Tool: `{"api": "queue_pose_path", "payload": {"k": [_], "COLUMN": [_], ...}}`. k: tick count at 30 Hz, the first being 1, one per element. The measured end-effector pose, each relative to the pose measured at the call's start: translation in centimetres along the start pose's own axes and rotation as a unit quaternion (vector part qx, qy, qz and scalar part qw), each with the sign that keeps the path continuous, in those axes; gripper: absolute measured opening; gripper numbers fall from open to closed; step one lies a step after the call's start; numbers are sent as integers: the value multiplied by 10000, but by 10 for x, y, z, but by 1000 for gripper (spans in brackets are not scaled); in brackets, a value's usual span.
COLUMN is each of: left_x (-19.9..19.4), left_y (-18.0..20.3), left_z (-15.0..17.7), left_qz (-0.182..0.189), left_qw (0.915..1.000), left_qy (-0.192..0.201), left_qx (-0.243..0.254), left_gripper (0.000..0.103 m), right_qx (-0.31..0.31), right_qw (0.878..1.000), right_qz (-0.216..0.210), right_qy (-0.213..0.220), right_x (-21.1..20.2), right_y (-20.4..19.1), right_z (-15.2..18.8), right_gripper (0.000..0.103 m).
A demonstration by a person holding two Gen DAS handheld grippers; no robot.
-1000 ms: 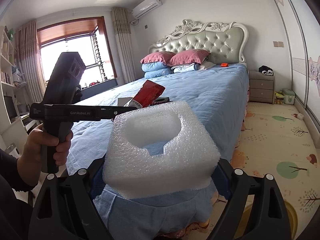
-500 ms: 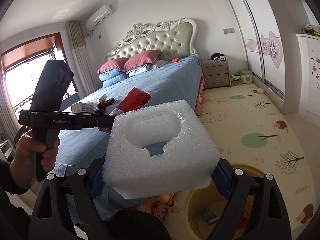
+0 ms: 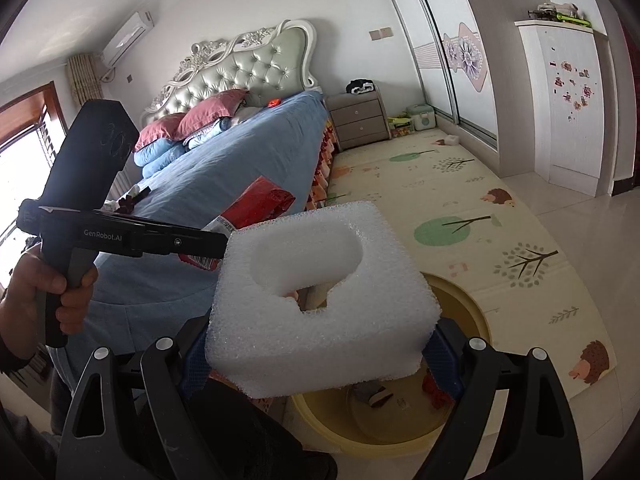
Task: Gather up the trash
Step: 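Carry the red bag and foam block in both tools over the yellow bin, then open both tools to drop the bag and foam into the bin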
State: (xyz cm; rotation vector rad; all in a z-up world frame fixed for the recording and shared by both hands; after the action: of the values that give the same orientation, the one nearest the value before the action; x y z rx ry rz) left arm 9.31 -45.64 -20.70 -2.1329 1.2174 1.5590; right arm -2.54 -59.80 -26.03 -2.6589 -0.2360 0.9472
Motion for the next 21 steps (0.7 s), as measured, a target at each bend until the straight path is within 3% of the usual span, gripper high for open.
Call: {"api": "queue_pose_path", "payload": {"k": [15,16,17,18,19,21], "left_x": [61,63,65,68,68,70], "left_y": [8,8,8,6,2,-3], "left_z": [-10,-10,-9,-9,-9,-7], "left_qz": [381,451,525,497,331,34], "left_qw": [9967,9960,9951,9947,9954,9951], "left_qy": [-719,-774,-839,-904,-897,-985], "left_qx": [61,72,59,18,-58,-82], "left_gripper": [33,37,57,94,100,98], "right_qx": [22,31,56,94,129,187], "right_qw": [9974,9967,9954,9943,9935,9933], "right_qz": [641,728,868,947,1004,1018], "right_qy": [-337,-360,-397,-490,-528,-520], "right_x": [20,22,24,27,28,29], "right_y": [33,35,36,39,42,45], "right_z": [13,13,12,12,13,13], "right_gripper": [84,85,86,92,93,93]}}
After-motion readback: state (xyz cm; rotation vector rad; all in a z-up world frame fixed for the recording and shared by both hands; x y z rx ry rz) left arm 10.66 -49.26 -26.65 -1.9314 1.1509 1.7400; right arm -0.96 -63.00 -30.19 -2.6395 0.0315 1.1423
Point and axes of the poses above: each gripper's, at about its wrist camera, not at the fingertips, and x roughly the way its jaws point, y to its right, z to its underside, the point moved 4 cm from there along x, roughly the way its jaws point, and after that the axes turned 6 degrees about -y, right-handed, at the moved point
